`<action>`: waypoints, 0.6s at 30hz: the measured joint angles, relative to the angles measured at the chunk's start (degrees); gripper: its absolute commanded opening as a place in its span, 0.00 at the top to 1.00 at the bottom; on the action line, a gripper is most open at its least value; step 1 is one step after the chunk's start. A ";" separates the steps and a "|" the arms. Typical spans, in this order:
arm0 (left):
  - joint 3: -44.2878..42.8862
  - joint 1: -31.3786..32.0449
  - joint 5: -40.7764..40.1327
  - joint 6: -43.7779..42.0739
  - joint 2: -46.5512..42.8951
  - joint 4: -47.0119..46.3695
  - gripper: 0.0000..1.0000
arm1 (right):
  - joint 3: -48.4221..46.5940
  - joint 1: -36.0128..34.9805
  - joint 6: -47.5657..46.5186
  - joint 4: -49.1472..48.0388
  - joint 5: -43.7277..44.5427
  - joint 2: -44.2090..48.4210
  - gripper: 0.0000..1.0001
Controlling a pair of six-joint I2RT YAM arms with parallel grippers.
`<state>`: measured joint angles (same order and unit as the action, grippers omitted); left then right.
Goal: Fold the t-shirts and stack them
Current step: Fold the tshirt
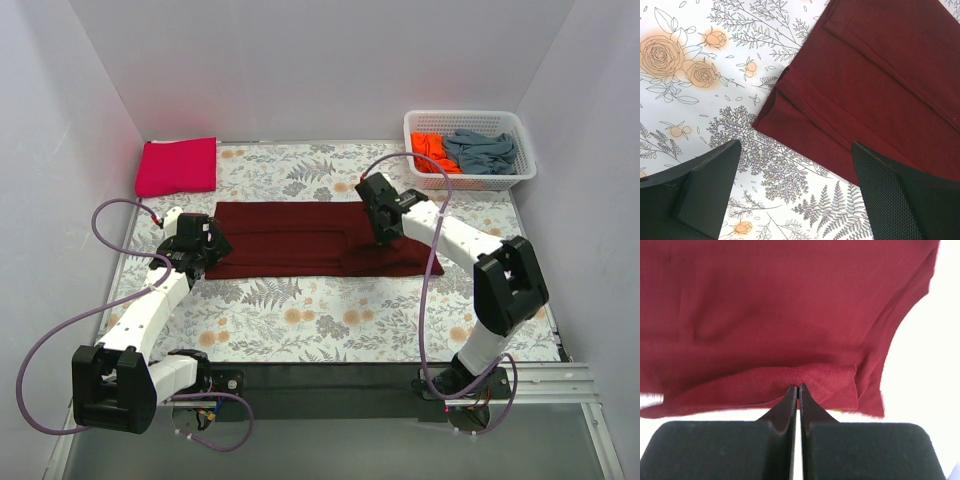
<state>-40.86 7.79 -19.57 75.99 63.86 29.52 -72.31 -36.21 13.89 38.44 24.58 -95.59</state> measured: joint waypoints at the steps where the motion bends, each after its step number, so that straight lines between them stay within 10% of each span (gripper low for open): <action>1: 0.00 0.00 -0.04 -0.02 0.00 0.00 0.08 | -2.05 0.81 -0.83 -0.11 0.35 -1.57 0.99; 18: 0.00 0.00 -0.52 -0.15 0.17 0.00 0.13 | -23.41 8.74 -10.45 -5.66 0.33 -18.73 0.99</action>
<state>-40.86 7.79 -20.10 75.83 64.03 29.52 -95.72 -27.46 3.44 32.77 24.91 -114.32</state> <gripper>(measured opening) 0.882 0.021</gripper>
